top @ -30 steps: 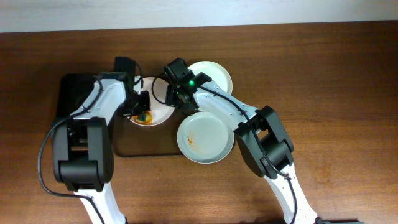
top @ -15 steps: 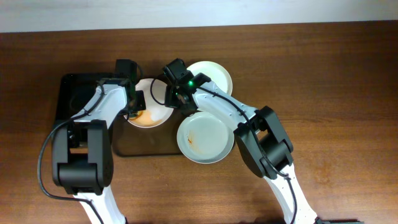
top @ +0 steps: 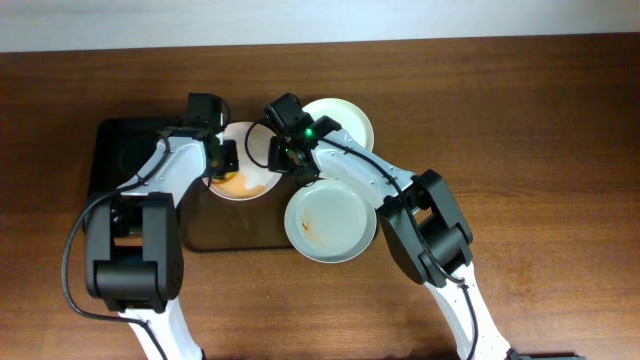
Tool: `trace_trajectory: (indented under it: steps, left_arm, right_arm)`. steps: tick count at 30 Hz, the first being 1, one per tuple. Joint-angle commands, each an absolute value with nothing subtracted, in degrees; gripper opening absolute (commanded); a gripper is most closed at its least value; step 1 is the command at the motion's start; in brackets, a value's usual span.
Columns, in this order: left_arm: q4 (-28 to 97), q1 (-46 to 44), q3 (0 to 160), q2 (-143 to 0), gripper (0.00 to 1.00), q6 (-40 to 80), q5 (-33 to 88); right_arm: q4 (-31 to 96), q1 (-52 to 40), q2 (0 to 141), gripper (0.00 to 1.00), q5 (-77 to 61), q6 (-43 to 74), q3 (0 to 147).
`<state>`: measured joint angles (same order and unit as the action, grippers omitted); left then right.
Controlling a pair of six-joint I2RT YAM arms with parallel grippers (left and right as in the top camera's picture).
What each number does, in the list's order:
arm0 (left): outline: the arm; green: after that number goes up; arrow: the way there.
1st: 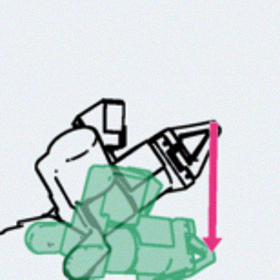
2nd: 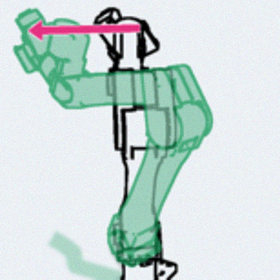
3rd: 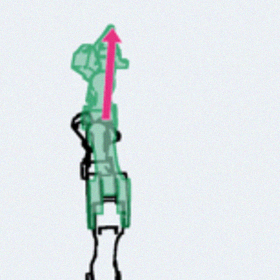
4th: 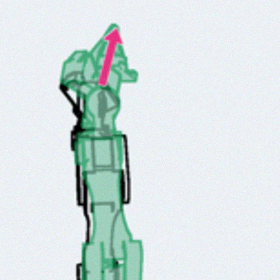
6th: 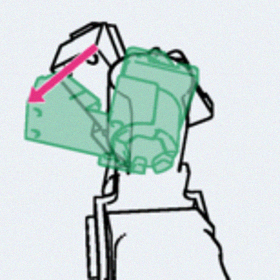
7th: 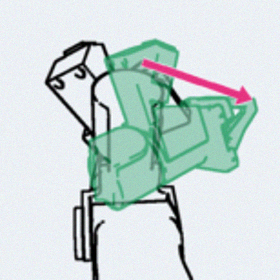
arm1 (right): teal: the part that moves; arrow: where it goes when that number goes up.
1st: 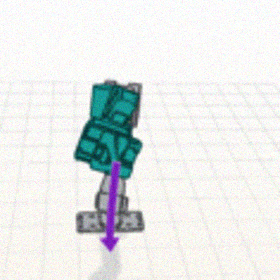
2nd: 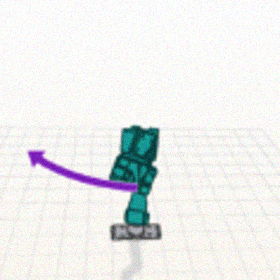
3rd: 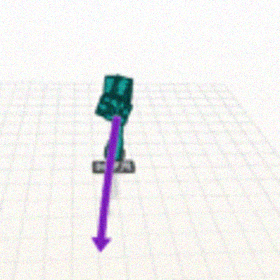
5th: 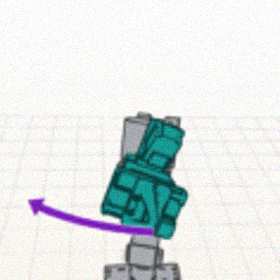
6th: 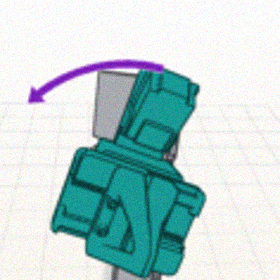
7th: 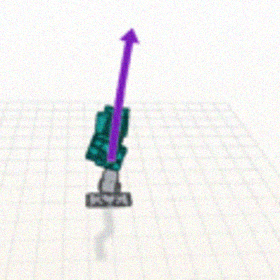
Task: Clean dirty plates on tray and stack at the side
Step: 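Scrub the left white plate again with the sponge in the left gripper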
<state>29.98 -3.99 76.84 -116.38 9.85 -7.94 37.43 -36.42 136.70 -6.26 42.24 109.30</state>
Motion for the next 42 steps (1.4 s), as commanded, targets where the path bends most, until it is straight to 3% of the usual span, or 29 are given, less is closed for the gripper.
trace_trajectory:
  steps: [1, 5, 8, 10, 12, 17, 20, 23, 28, 34, 42]
  left_arm:
    - [27.2, -3.4, 75.8, -118.4, 0.01, 12.0, -14.8]
    - [32.0, -4.0, 75.8, -118.4, 0.01, 12.0, -15.4]
    - [41.5, -4.4, 75.9, -118.4, 0.01, 8.6, 0.1]
    - [44.5, -4.4, 75.9, -118.4, 0.01, 3.0, 14.5]
    - [45.3, -4.2, 76.4, -118.4, 0.01, -1.0, 21.3]
    - [38.1, -2.1, 78.1, -118.4, 0.01, 0.9, 20.3]
    - [33.4, -1.4, 78.1, -118.4, 0.01, 12.4, 2.6]
    - [33.9, -1.5, 78.1, -118.4, 0.01, 17.2, -5.0]
    - [41.7, -1.5, 78.1, -118.4, 0.01, 16.8, -0.3]
    - [52.7, -1.3, 84.7, -118.4, 0.01, 1.8, 20.2]
    - [68.6, 0.1, 109.1, -118.4, 0.01, -1.2, 14.3]
  right_arm:
    - [38.1, -36.6, 137.4, 0.04, -5.9, 42.0, 109.5]
    - [38.1, -36.6, 137.4, 0.04, -5.9, 42.0, 109.5]
    - [38.3, -36.6, 137.4, 0.04, -6.0, 41.8, 109.5]
    - [38.4, -36.6, 137.4, 0.04, -6.3, 40.9, 109.5]
    - [38.4, -36.6, 137.4, 0.04, -7.0, 40.7, 109.5]
    - [38.8, -36.6, 137.4, 0.04, -7.0, 40.7, 109.5]
    - [39.1, -36.6, 137.4, 0.04, -7.0, 40.7, 109.5]
    - [39.1, -36.6, 137.4, 0.04, -7.0, 40.7, 109.5]
    - [39.7, -36.6, 137.4, 0.04, -7.1, 39.4, 109.5]
    - [40.5, -36.6, 137.4, 0.04, -7.1, 39.2, 109.5]
    - [41.4, -36.6, 137.4, 0.04, -8.9, 37.7, 109.5]
